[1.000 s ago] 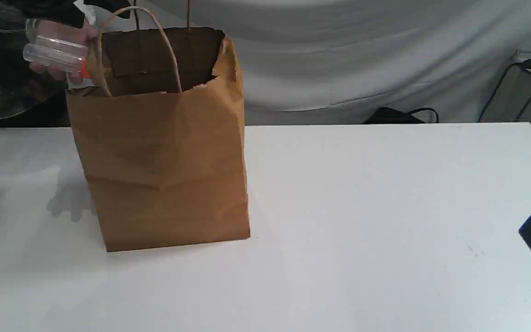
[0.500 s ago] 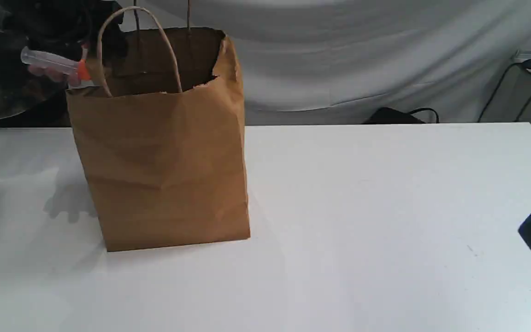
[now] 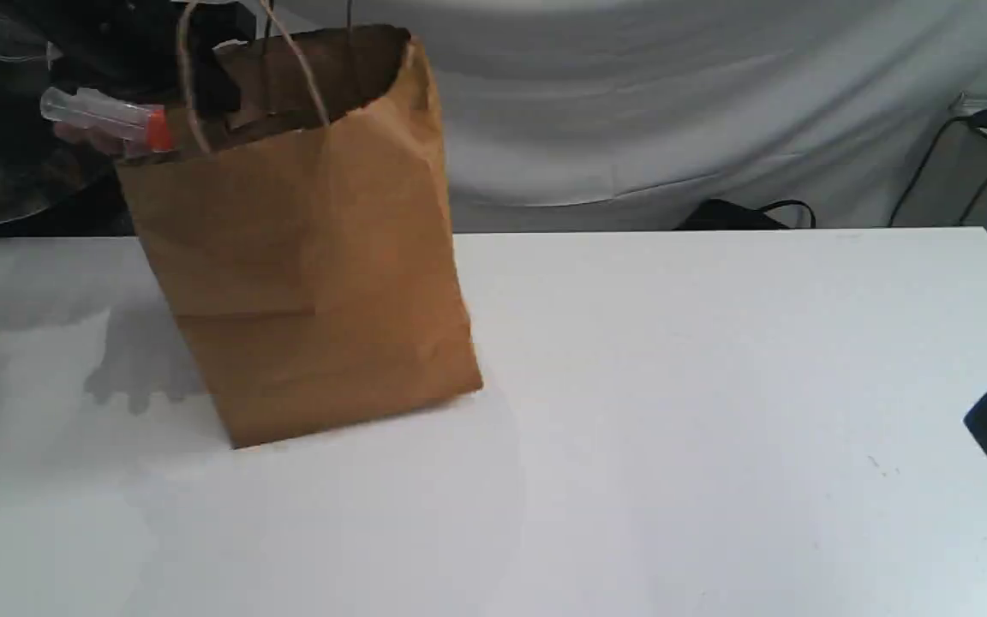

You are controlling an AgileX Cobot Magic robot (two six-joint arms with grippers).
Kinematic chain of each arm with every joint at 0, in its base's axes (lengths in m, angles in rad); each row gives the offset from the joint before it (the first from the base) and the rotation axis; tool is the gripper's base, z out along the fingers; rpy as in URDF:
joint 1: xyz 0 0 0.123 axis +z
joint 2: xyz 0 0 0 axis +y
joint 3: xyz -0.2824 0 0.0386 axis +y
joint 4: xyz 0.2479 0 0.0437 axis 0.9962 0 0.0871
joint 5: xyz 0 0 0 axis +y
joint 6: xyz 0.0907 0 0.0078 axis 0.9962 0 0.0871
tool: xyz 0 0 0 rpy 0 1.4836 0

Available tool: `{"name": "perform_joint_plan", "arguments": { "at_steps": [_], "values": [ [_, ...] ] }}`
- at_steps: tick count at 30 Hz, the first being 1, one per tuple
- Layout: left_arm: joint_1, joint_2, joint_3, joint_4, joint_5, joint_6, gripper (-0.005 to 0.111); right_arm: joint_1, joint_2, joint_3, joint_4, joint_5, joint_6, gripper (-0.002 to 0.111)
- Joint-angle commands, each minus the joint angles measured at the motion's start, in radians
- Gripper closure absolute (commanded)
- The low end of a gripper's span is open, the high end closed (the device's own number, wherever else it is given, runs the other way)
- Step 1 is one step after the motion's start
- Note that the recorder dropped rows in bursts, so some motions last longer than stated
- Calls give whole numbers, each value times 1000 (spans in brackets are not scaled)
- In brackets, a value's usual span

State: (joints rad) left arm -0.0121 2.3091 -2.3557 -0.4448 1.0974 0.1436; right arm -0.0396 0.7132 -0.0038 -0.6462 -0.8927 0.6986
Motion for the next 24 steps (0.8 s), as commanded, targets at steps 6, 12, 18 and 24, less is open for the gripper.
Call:
{"name": "perform_joint_plan", "arguments": {
  "at_steps": [6, 12, 18, 24],
  "values": [
    [1, -4, -5, 3, 78, 11, 107, -7, 1, 4, 82, -328, -115, 108],
    [1, -4, -5, 21, 124, 85, 107, -7, 6, -194, -121, -183, -37, 108],
    [1, -7, -5, 25, 124, 153, 107, -7, 100, -374, -279, -171, 150, 108],
    [-17, -15, -5, 33, 124, 198, 107, -7, 326, -507, -449, -247, 255, 101]
  ]
}}
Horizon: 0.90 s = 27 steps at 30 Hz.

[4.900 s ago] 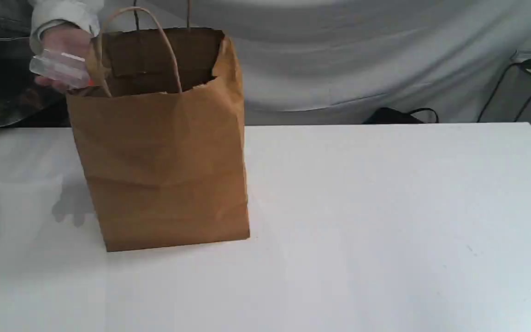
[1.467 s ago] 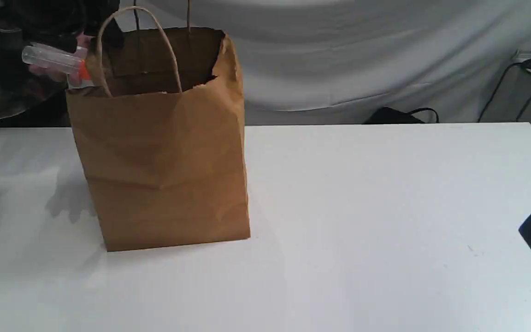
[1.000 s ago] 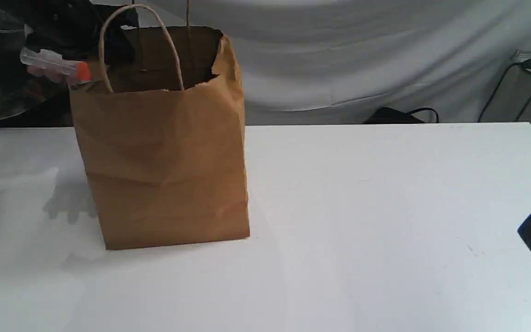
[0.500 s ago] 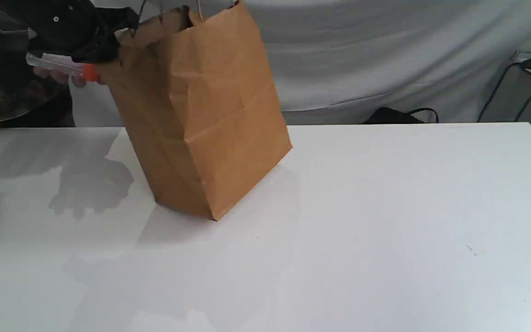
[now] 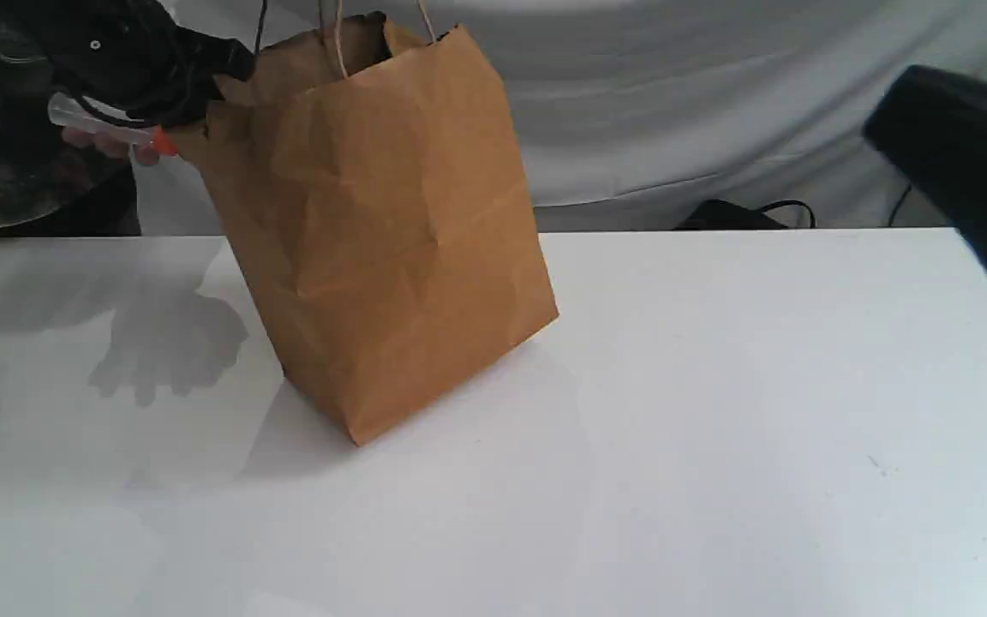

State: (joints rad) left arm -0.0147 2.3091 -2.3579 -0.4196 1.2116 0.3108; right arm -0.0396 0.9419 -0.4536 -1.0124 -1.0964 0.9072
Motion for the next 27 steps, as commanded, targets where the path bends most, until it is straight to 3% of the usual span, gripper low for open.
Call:
{"name": "perform_joint_plan", "arguments": {
  "at_steps": [1, 5, 7, 9, 11, 19, 27],
  "values": [
    [-24, -17, -3, 10, 9, 31, 107, -7, 134, -77, -91, -63, 48, 97],
    [-62, -18, -3, 12, 9, 23, 107, -7, 299, -183, -87, -102, 78, 79],
    [-80, -19, 14, 12, 9, 20, 107, -7, 379, -256, -101, -125, 113, 64],
    [-97, -23, 37, 28, 9, 23, 107, -7, 446, -344, -170, -125, 155, 47],
    [-117, -28, 56, 73, 9, 27, 107, -7, 492, -462, -260, -125, 229, 38],
    [-125, -47, 63, 80, 9, 26, 107, 21, 696, -891, -558, -125, 520, 38],
    [-125, -79, 63, 80, 9, 0, 107, 107, 884, -1080, -635, -108, 525, 38]
  ]
}}
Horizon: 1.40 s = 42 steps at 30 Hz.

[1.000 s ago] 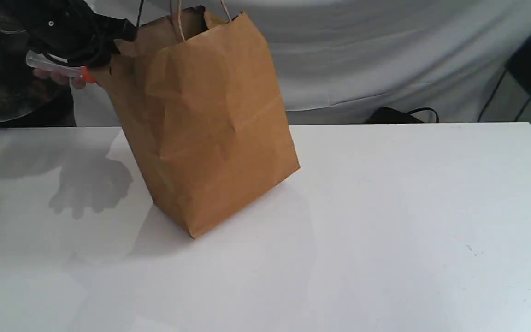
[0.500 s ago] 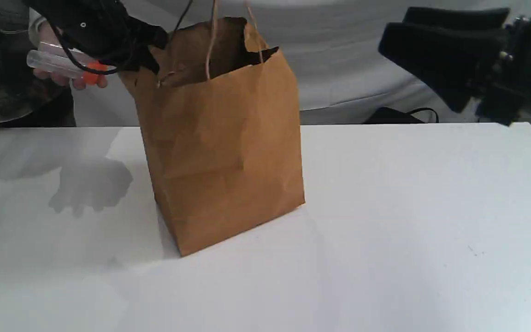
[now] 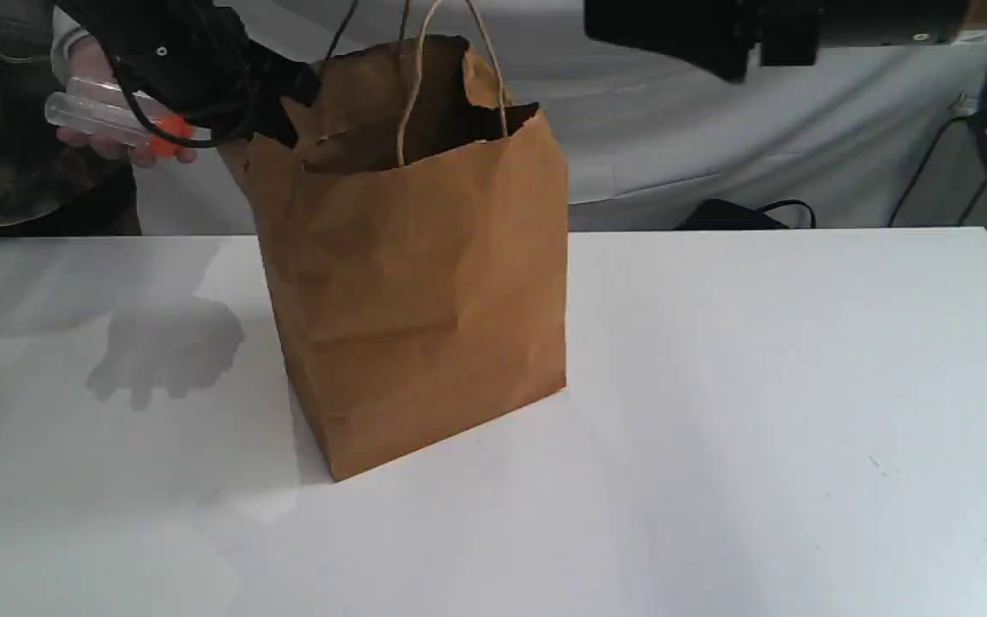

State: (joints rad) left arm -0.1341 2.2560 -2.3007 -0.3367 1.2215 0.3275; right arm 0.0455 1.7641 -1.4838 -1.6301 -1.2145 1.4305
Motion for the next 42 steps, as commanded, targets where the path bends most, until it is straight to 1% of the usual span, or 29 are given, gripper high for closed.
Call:
{"name": "perform_joint_plan", "arguments": {
  "at_steps": [1, 5, 8, 11, 17, 22, 27, 29, 30, 31, 32, 33, 34, 35, 36, 38, 40, 42],
  "values": [
    [-5, -30, 6, -2, 0, -21, 107, 29, 86, -68, -27, 13, 2, 38],
    [-5, -35, 6, -17, 0, -40, 107, 48, 192, -136, -52, 58, 18, 38],
    [-5, -35, 6, -19, 0, -49, 107, 49, 246, -154, -35, 41, 18, 38],
    [-5, -35, 6, -19, 0, -49, 107, 60, 280, -159, 0, 14, -24, 38],
    [-5, -35, 6, -19, 0, -36, 107, 112, 287, -159, 27, 2, -134, 38],
    [-5, -35, 6, -19, 0, -32, 107, 157, 287, -159, 42, 110, -200, 38],
    [-5, -35, 6, -19, 0, -27, 107, 175, 287, -159, 46, 78, -221, 42],
    [-5, -35, 6, -19, 0, -26, 107, 177, 287, -159, 50, 107, -218, 47],
    [-5, -35, 6, -19, 0, -26, 107, 177, 287, -159, 50, 128, -202, 52],
    [-5, -35, 6, -19, 0, -26, 107, 177, 287, -159, 44, 155, -171, 62],
    [-5, -35, 6, -19, 0, -34, 107, 177, 287, -159, 28, 174, -137, 78],
    [-5, -35, 6, -19, 0, -42, 107, 175, 287, -159, 12, 176, -129, 89],
    [-5, -35, 6, -17, 0, -57, 107, 175, 287, -159, -15, 168, -126, 103],
    [-5, -35, 4, -5, 0, -80, 107, 175, 287, -159, -38, 155, -122, 107],
    [-5, -35, 2, 8, 0, -106, 107, 175, 287, -159, -57, 137, -122, 108],
    [-5, -37, -22, 95, 0, -171, 107, 177, 287, -159, -106, 50, -115, 108],
    [-5, -37, -46, 173, 0, -230, 107, 184, 287, -159, -114, -7, -113, 108],
    [-5, -41, -52, 275, 0, -284, 107, 192, 268, -157, -114, -7, -88, 108]
  ]
}}
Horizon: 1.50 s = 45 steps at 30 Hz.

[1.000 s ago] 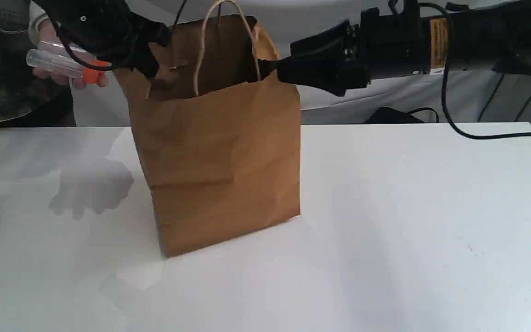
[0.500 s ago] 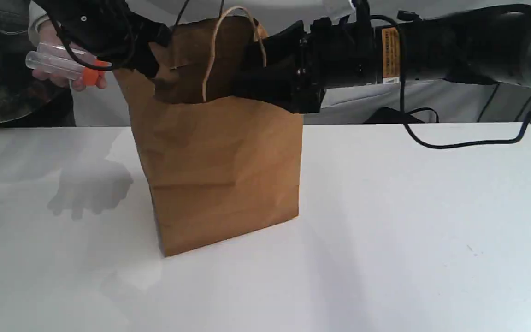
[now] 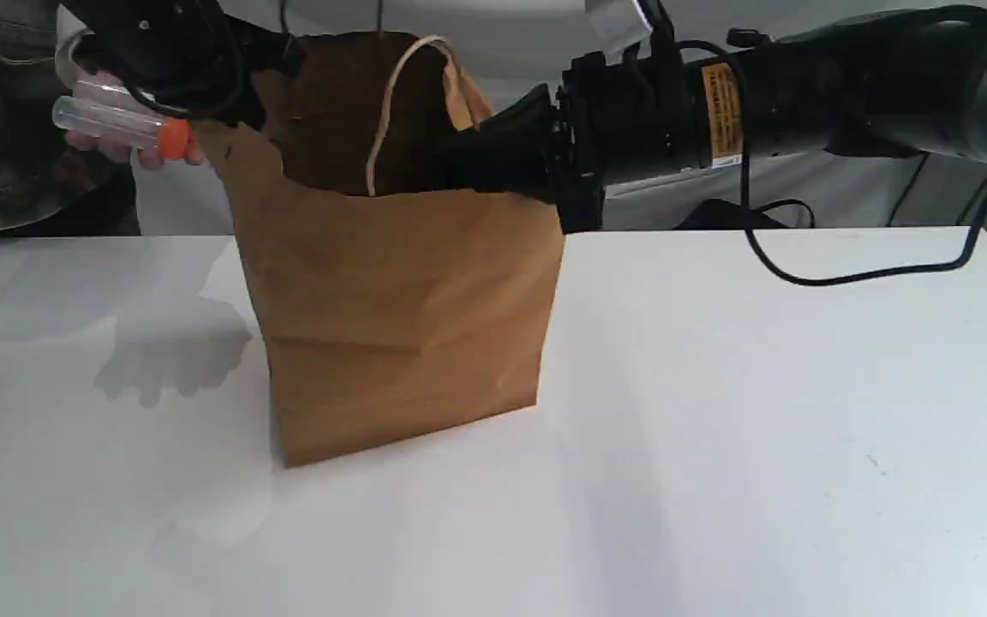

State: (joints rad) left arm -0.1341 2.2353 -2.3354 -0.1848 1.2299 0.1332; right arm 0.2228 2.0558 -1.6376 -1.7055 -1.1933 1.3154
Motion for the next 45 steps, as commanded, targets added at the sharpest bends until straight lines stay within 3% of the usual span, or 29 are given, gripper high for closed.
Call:
{"name": "perform_joint_plan", "arguments": {
  "at_steps": [1, 7, 13, 17, 26, 33, 45],
  "values": [
    [-5, -25, -12, 159, -9, -106, 107, 19, -36, -3, -39, -28, 47, 108],
    [-5, -31, 103, 179, -9, -99, 107, 75, -165, -3, 24, -21, 34, 108],
    [-5, -75, 297, 102, -9, -33, 107, 127, -235, -5, 82, 362, -12, 108],
    [-5, -134, 409, -51, -9, 46, 107, 127, -220, -8, 205, 396, -89, 108],
    [-5, -162, 531, -95, -9, 63, 107, 132, -121, -172, 146, 438, 54, 108],
    [-4, -162, 550, -131, -9, 106, 107, 183, -114, -180, 73, 582, 44, 108],
    [-4, -162, 550, -149, -9, 124, 107, 185, -114, -180, 61, 569, 52, 108]
  ]
}}
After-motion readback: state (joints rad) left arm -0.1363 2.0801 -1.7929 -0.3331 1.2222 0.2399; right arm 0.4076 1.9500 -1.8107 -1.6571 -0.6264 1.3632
